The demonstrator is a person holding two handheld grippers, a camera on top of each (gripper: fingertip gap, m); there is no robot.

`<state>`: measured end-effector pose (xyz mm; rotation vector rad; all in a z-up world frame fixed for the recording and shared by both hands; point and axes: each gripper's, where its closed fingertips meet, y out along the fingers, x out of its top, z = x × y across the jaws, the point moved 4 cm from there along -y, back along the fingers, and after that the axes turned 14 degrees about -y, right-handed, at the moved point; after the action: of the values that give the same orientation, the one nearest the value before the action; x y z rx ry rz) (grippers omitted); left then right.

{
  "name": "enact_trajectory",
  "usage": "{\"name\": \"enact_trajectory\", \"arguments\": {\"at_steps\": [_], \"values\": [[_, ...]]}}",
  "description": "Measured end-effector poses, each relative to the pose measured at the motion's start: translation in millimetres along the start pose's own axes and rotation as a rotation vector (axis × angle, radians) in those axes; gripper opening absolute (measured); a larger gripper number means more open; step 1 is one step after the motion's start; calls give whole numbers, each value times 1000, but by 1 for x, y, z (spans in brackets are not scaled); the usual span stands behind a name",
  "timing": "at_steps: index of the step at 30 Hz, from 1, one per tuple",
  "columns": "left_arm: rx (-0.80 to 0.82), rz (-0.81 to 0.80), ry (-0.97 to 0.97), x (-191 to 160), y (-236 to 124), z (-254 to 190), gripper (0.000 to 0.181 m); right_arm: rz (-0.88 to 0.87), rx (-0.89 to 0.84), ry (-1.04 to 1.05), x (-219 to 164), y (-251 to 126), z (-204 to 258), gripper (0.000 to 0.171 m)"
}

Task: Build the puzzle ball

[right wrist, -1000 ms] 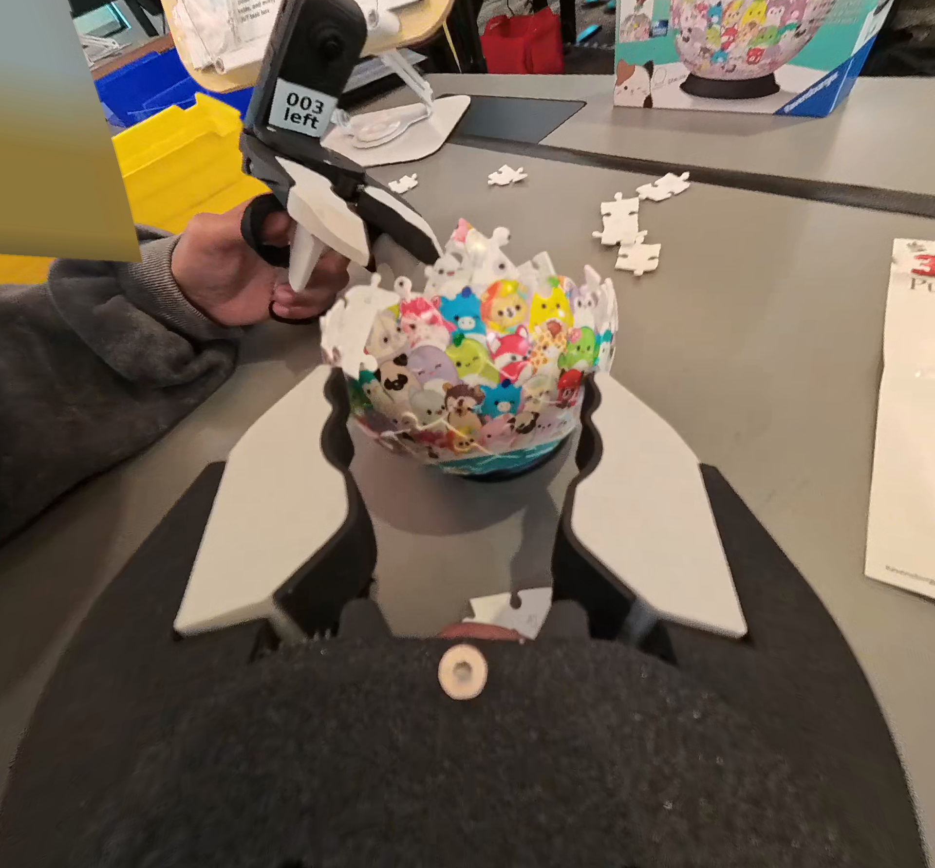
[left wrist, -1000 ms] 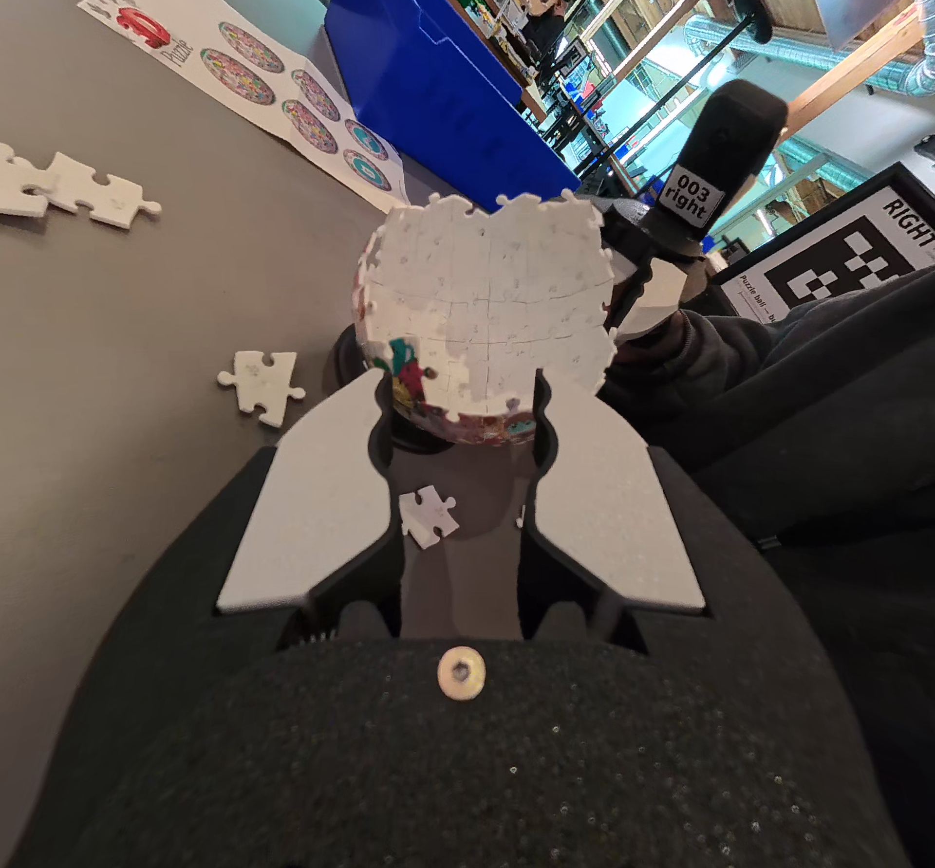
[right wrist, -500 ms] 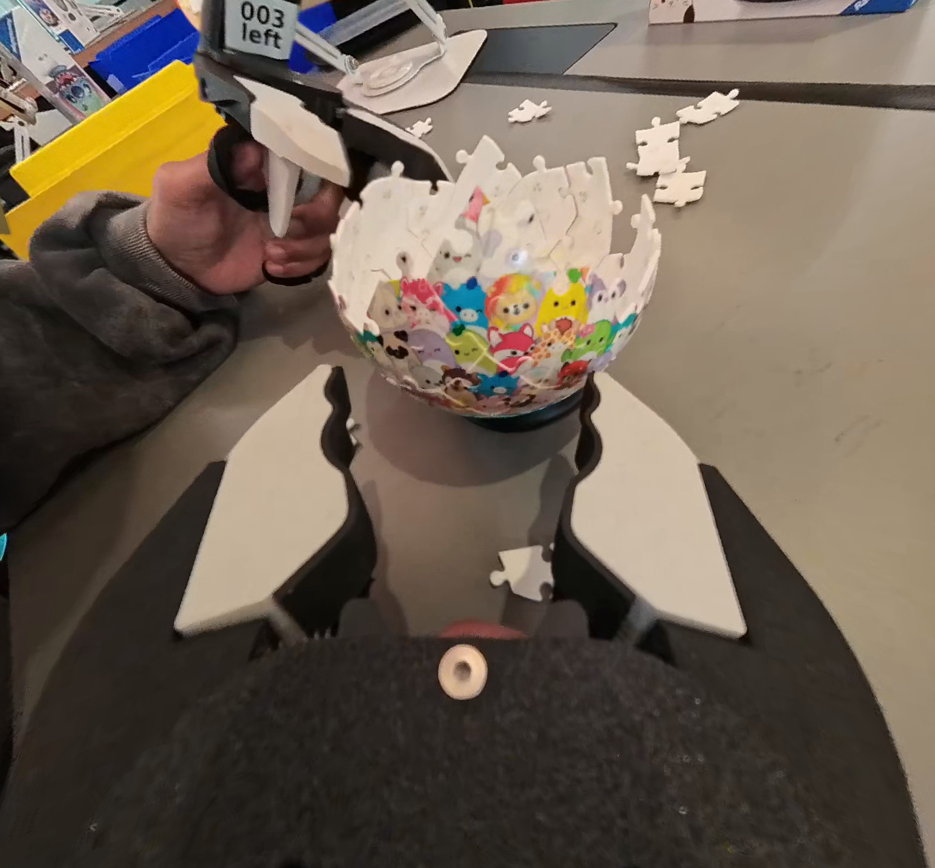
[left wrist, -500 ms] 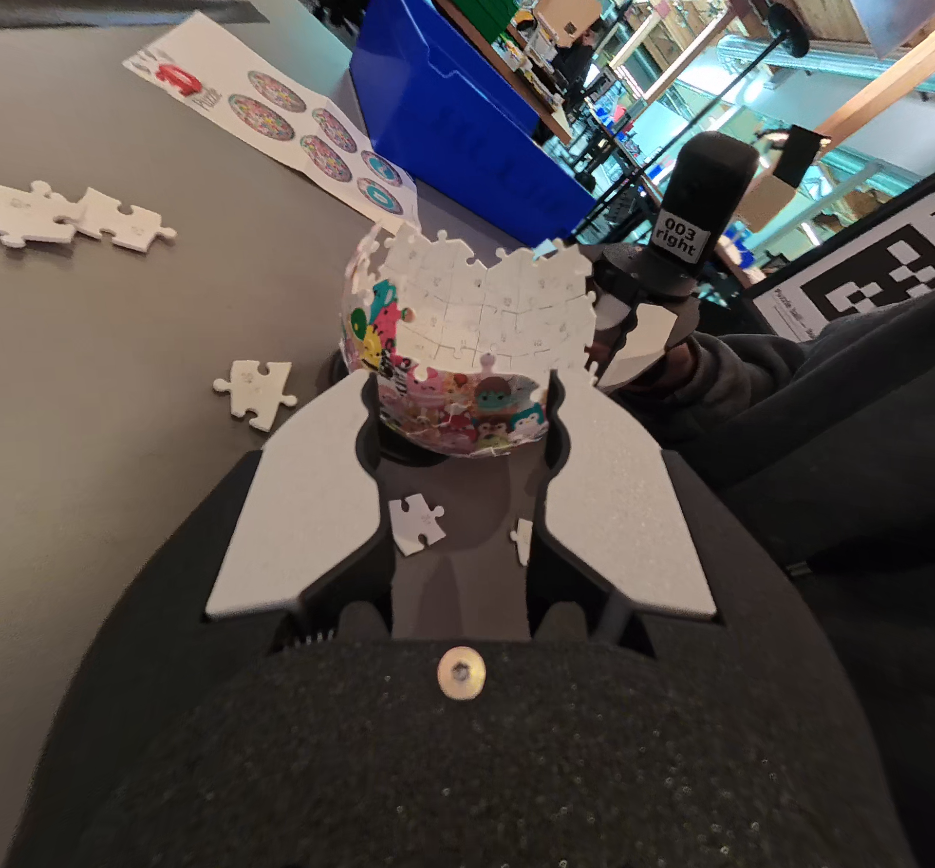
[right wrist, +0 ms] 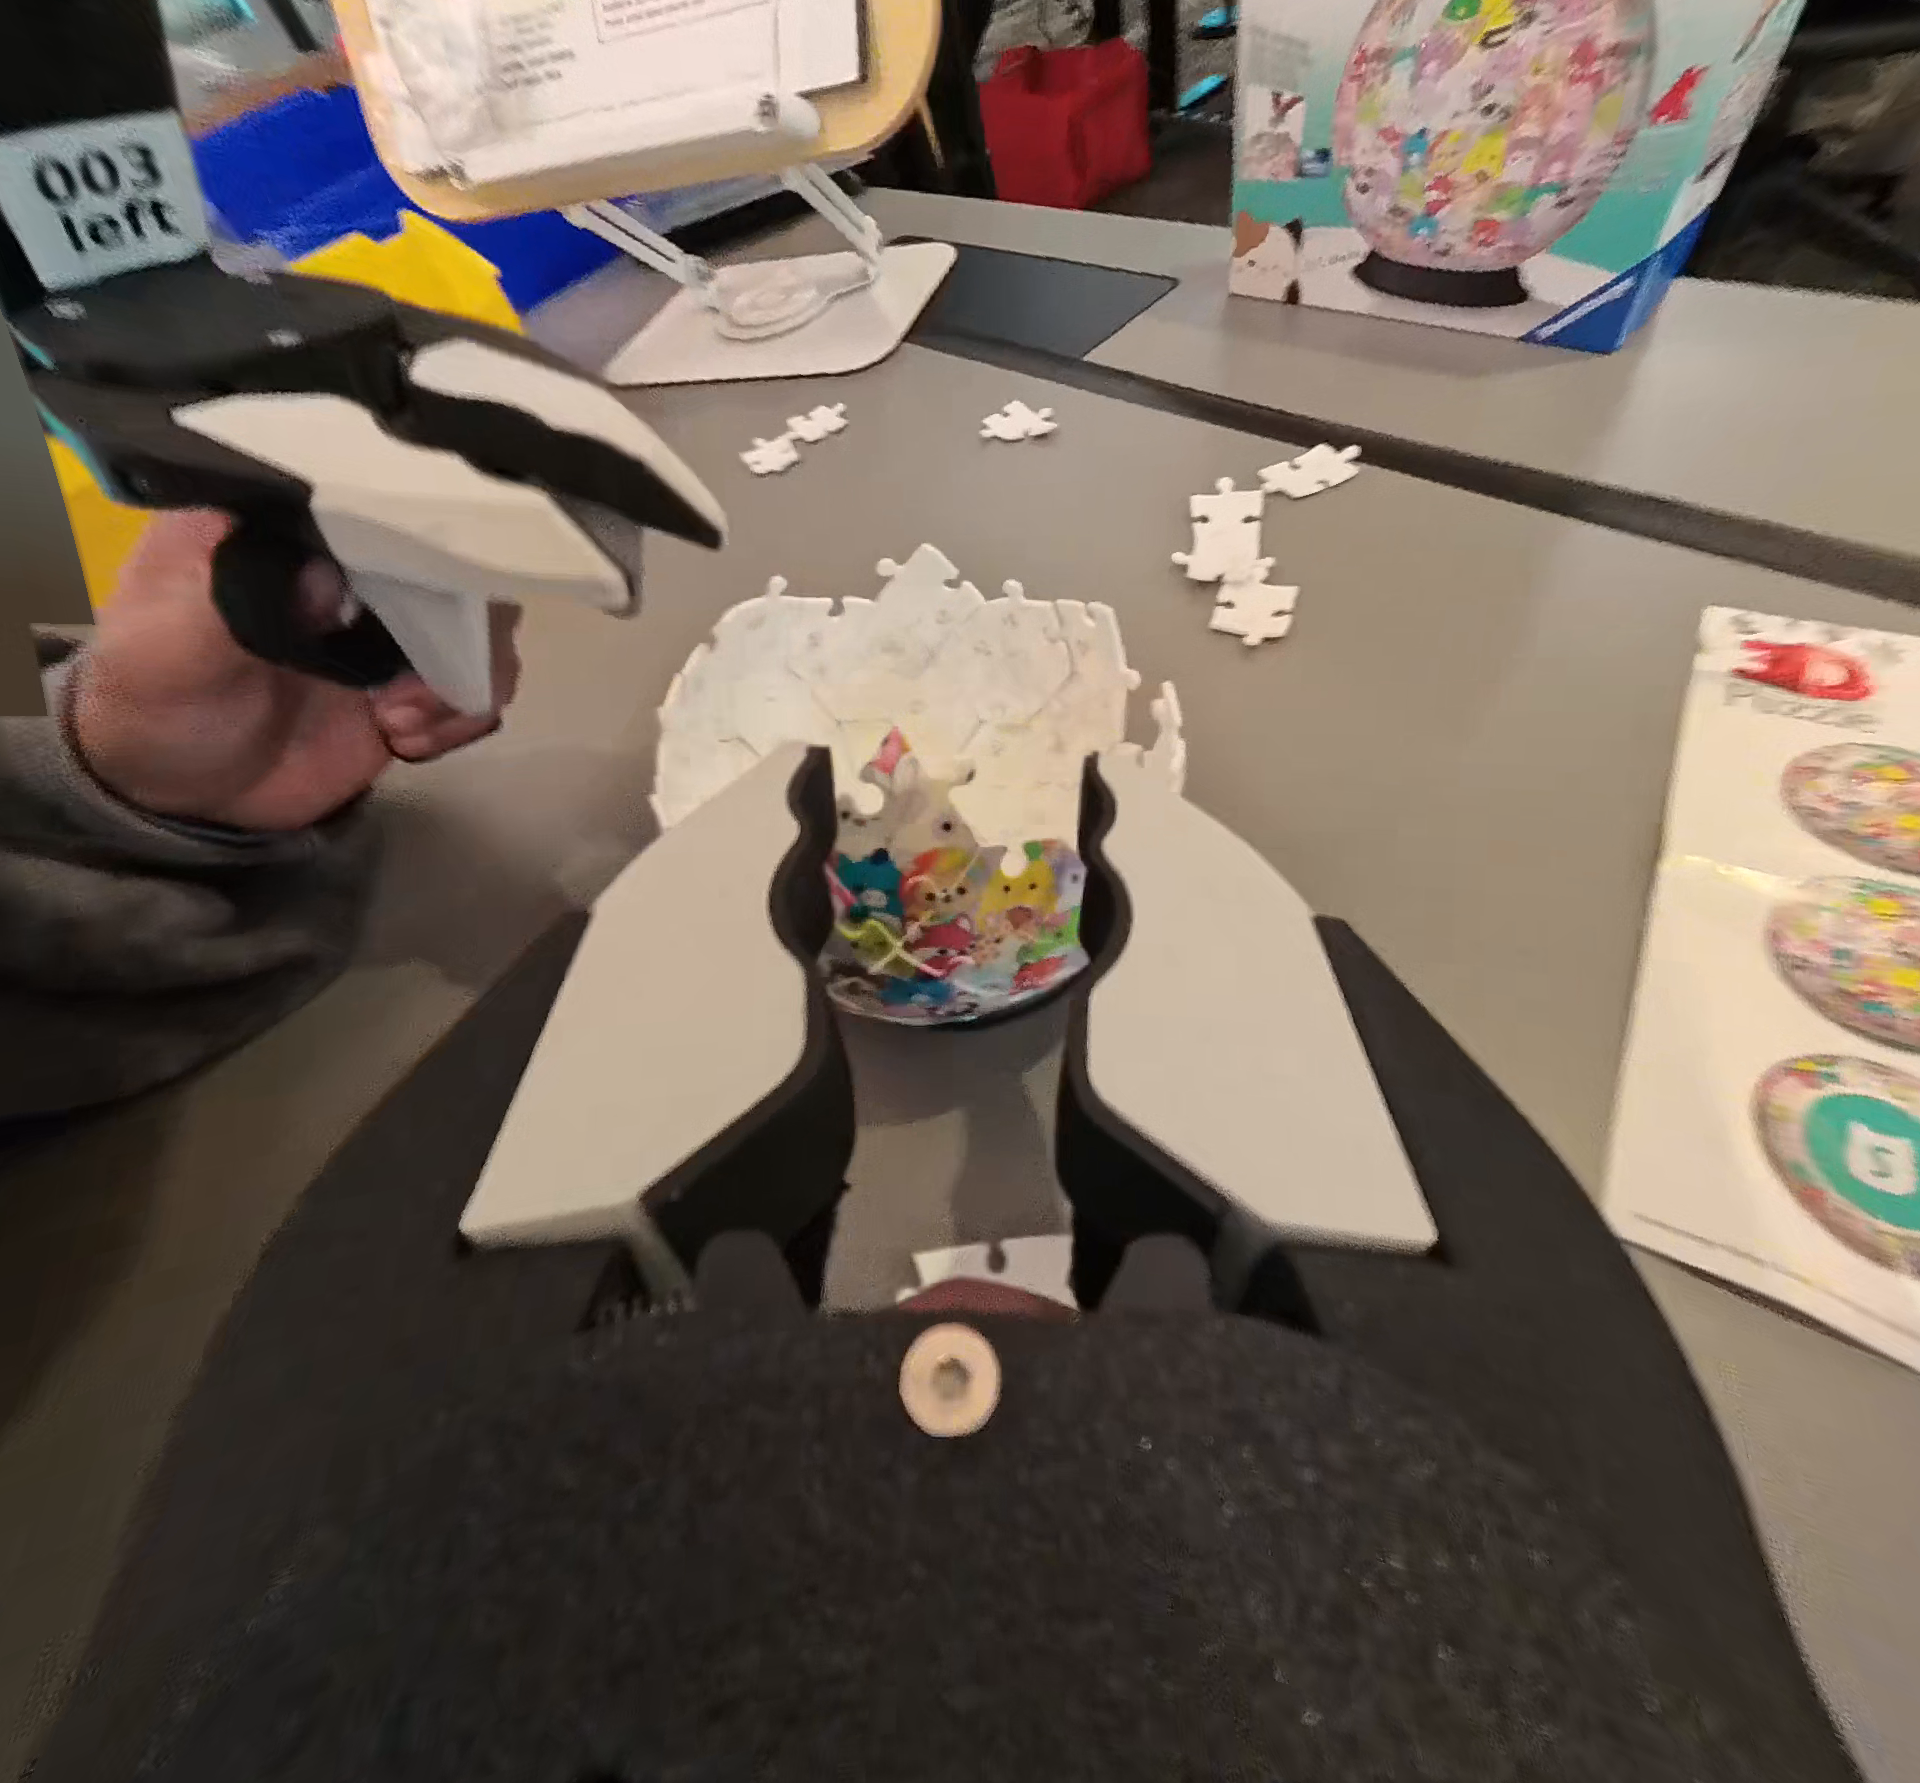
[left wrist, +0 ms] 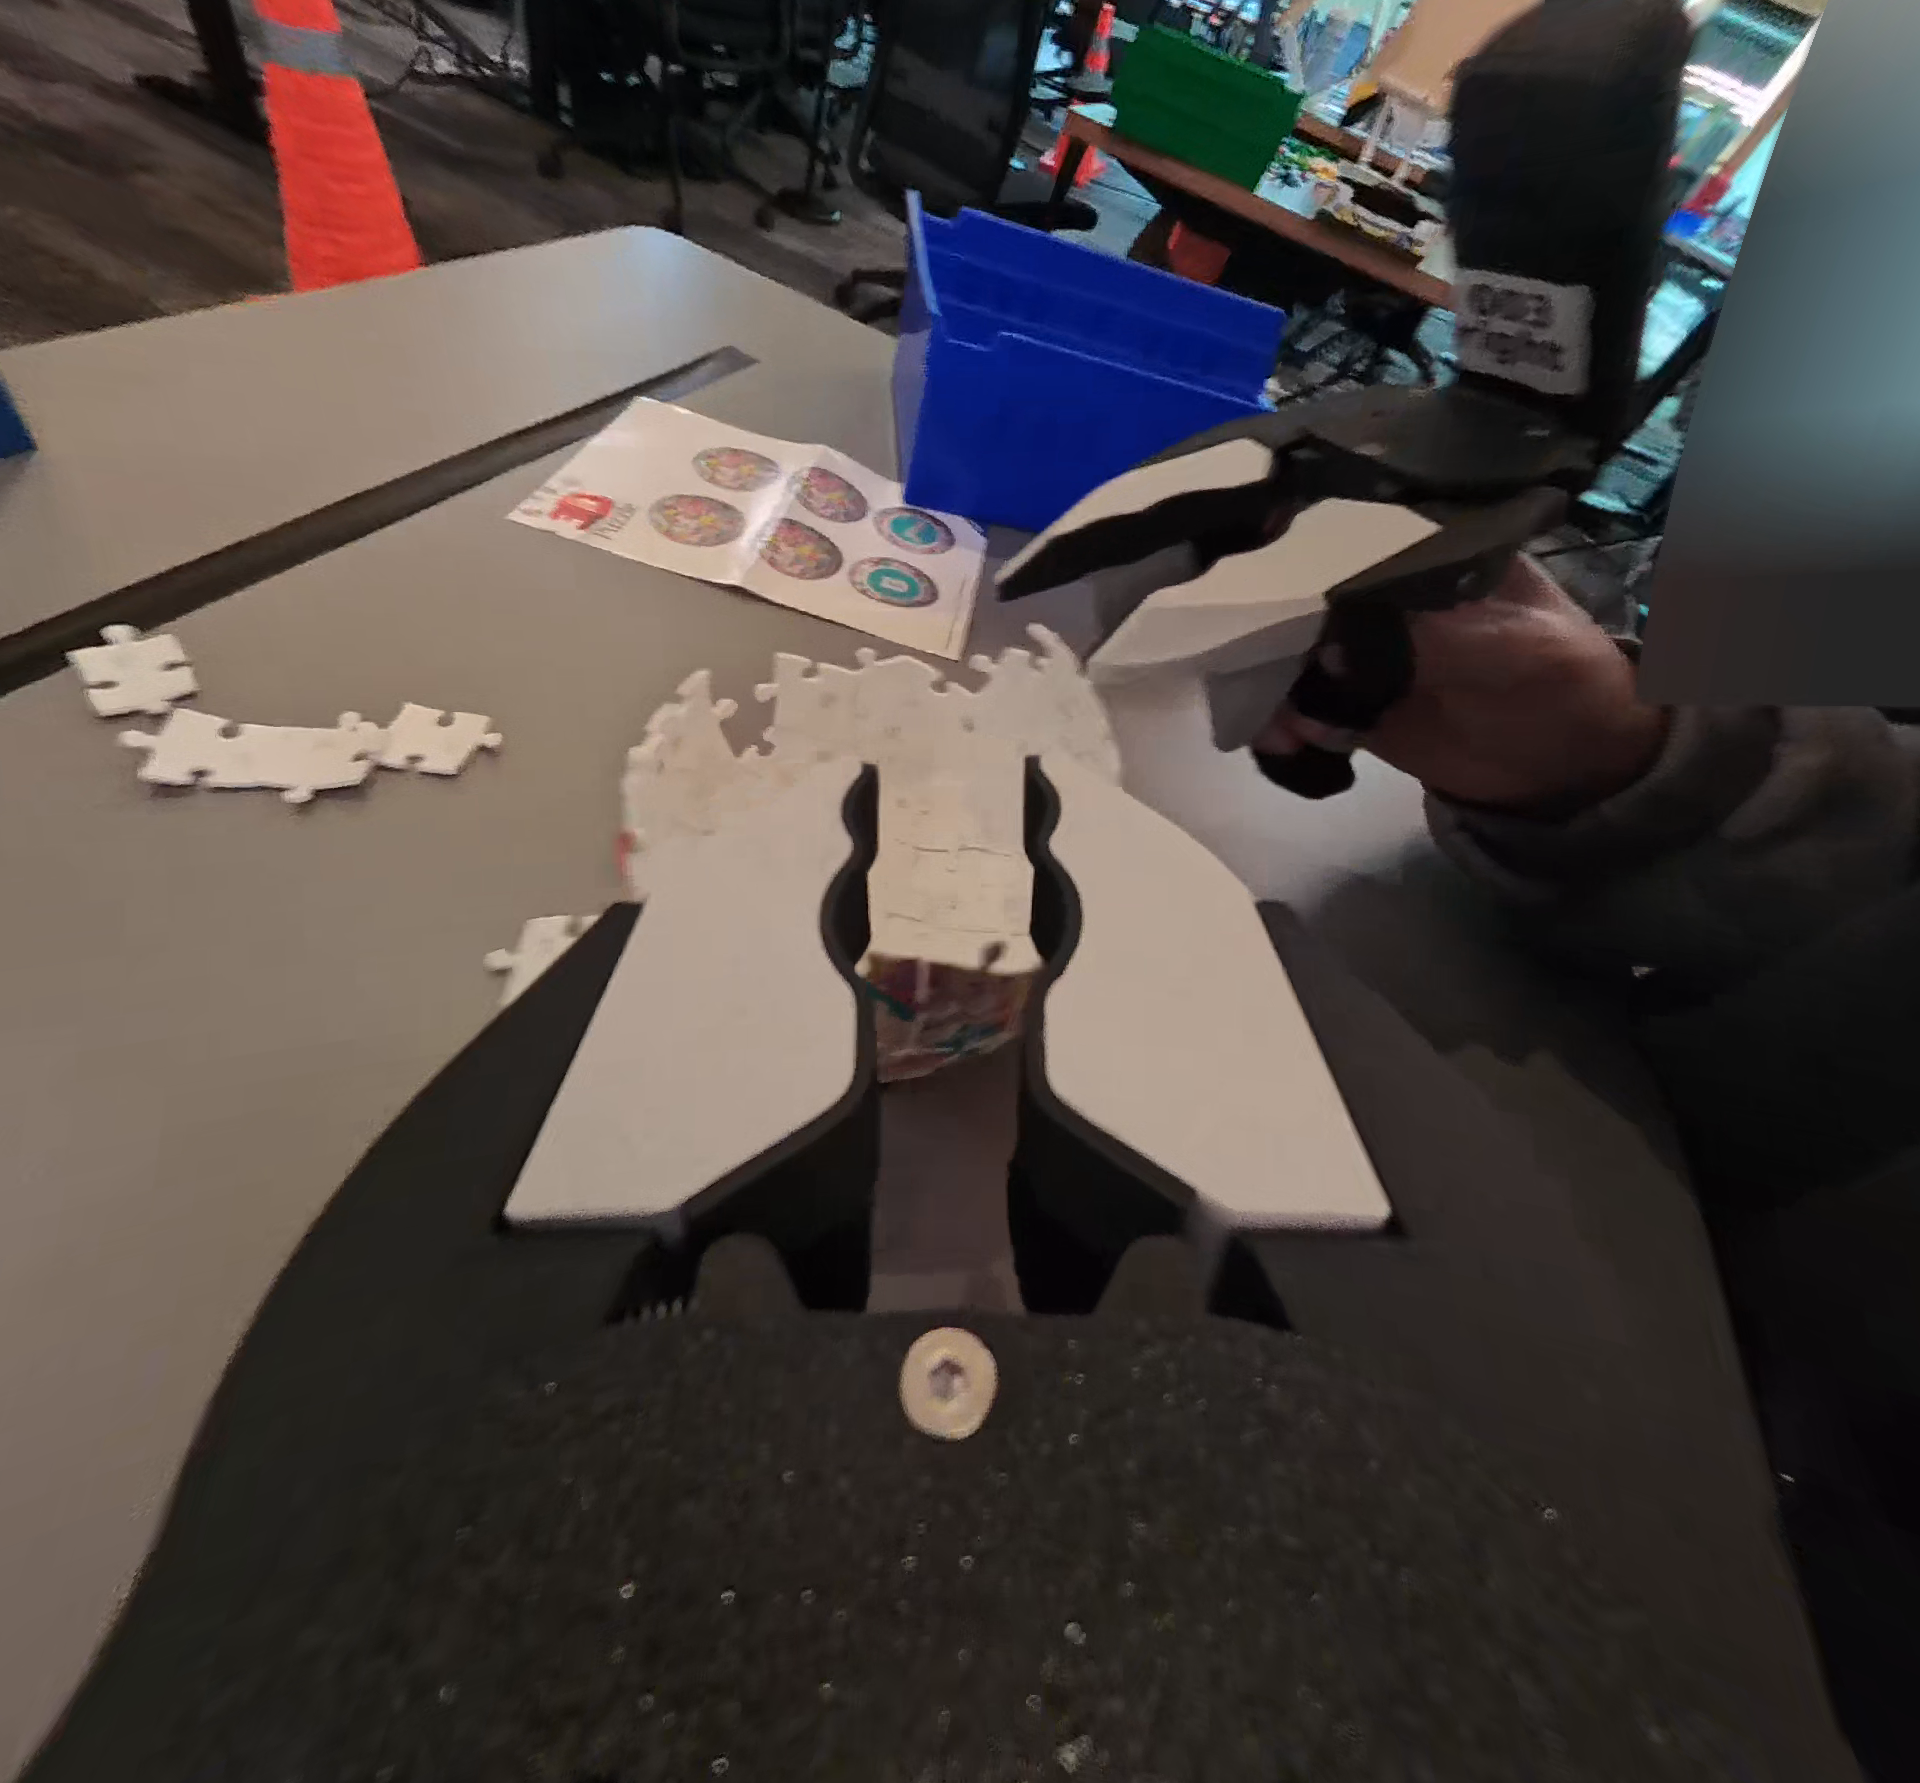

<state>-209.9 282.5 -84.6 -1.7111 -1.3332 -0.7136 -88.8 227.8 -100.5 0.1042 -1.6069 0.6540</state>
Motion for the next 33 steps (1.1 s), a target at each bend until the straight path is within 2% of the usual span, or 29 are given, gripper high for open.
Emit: {"name": "enact_trajectory", "arguments": {"at_steps": [5, 13, 33], "values": [[-7, 42, -2, -18, 16, -24, 26, -11, 61, 33, -4, 2, 8, 49], [29, 148, 66, -45, 32, -32, 26, -29, 98, 20, -10, -2, 22, 52], [89, 244, 115, -79, 30, -23, 35, 13, 124, -32, -29, -5, 55, 57]]}}
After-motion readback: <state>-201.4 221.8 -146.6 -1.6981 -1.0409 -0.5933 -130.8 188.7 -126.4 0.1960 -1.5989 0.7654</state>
